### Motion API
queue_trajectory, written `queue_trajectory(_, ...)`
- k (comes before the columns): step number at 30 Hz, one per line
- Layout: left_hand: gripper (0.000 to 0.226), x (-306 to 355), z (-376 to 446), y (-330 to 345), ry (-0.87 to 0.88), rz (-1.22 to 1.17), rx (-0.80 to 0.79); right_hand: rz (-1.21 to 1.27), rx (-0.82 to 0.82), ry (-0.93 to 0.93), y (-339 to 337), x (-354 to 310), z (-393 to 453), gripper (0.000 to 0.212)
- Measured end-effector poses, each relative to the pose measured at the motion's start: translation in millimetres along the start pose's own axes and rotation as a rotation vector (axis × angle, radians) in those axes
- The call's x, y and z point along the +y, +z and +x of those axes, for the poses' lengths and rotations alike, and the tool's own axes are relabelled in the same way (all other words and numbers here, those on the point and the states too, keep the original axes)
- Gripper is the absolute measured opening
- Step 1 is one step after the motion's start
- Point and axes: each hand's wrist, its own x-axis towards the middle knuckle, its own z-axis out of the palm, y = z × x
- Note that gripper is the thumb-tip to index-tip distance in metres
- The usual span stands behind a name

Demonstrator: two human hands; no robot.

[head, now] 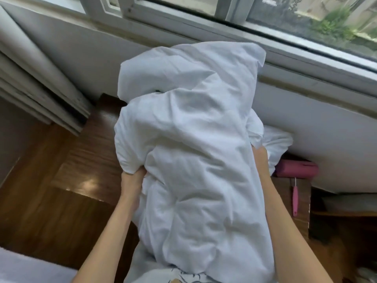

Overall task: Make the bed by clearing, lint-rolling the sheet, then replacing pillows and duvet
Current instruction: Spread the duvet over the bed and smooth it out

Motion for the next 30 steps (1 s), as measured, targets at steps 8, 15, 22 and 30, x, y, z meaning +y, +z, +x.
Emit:
queue_trajectory(8,0.018,-42,-121,18,0.213,-0.098,0.236,0.576,-0.040,0.203,-59,35,-66,0.039)
queue_trajectory(15,0.020,-112,-251,26,0.108,-0.191,0.556,0.815,-0.370,-0.128,-80,61,-132,0.038)
queue_trajectory(22,0.051,-186,-355,18,0.029,-0.404,0.889,0.693,-0.701,-0.262,-58,47,-185,0.026)
queue_trajectory(30,0.044,-268,-443,13,-0.048,-0.666,1.183,0.488,-1.043,-0.436,-13,15,-269,0.067)
